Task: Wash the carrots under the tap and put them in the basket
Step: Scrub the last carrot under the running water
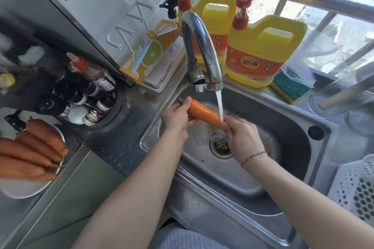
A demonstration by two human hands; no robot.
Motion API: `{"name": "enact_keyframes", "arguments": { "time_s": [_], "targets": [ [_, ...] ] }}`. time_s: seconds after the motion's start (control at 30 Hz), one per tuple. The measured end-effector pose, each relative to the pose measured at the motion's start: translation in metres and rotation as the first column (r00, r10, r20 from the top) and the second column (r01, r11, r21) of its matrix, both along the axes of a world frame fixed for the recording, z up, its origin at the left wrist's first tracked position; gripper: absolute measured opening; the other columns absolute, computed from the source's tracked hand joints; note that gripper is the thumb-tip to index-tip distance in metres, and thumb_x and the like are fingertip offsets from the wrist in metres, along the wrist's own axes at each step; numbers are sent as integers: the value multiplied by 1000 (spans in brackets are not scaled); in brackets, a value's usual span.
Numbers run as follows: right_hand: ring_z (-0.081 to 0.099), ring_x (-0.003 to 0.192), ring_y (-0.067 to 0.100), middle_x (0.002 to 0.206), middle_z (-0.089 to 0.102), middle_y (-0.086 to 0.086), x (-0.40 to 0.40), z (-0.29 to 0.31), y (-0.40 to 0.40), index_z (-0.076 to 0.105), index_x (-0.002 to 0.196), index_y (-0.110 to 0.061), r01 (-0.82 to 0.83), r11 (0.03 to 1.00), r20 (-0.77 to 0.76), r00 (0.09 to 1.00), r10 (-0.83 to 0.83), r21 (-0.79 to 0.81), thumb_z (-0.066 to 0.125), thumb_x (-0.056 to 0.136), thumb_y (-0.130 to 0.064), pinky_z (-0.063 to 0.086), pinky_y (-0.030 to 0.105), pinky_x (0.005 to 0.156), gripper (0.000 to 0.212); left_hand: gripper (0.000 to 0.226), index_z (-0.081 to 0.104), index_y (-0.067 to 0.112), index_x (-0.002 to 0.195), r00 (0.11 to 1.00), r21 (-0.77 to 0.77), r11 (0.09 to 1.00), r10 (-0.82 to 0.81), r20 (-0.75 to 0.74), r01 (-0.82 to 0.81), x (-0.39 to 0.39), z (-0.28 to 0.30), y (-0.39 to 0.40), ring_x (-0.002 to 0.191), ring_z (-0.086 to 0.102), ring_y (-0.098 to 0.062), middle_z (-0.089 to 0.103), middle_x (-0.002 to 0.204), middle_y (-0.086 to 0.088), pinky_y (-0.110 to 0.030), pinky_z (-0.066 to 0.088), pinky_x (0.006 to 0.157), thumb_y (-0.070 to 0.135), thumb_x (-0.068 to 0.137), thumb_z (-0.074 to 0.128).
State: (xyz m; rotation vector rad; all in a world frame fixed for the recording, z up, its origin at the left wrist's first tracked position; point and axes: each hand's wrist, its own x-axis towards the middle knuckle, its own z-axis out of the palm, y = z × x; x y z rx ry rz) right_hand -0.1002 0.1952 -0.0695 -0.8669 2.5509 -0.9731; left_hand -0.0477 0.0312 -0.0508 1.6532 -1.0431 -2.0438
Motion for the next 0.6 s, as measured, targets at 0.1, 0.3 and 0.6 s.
{"name": "enact_keyframes", "arguments": {
  "time_s": [0.1,0.3,0.6],
  "targets": [
    [62,73,39,92,65,18,5,-9,6,68,117,-3,-84,996,-112,990,81,-22,66,89,-7,54,43,66,28,16,61,14,81,998,4,998,59,6,-59,-1,-3,3,97,68,-33,67,93,-11,-45,61,75,19,88,75],
    [49,45,6,62,59,1,-11,5,5,68,114,-17,19,996,547,837,29,-83,59,96,-11,42,19,47,21,11,62,13,97,999,18,1000,-14,-46,15,4,-4,-3,109,65,-33,67,108,-15,-38,60,62,19,92,70],
    [22,33,8,56,27,-1,-26,16,9,56,107,-5,23,998,991,123,49,-53,44,103,-30,18,13,34,28,19,63,12,112,985,42,993,-103,-135,110,16,-8,-7,97,68,-27,67,111,-16,-39,59,71,23,96,62]
  ]
}}
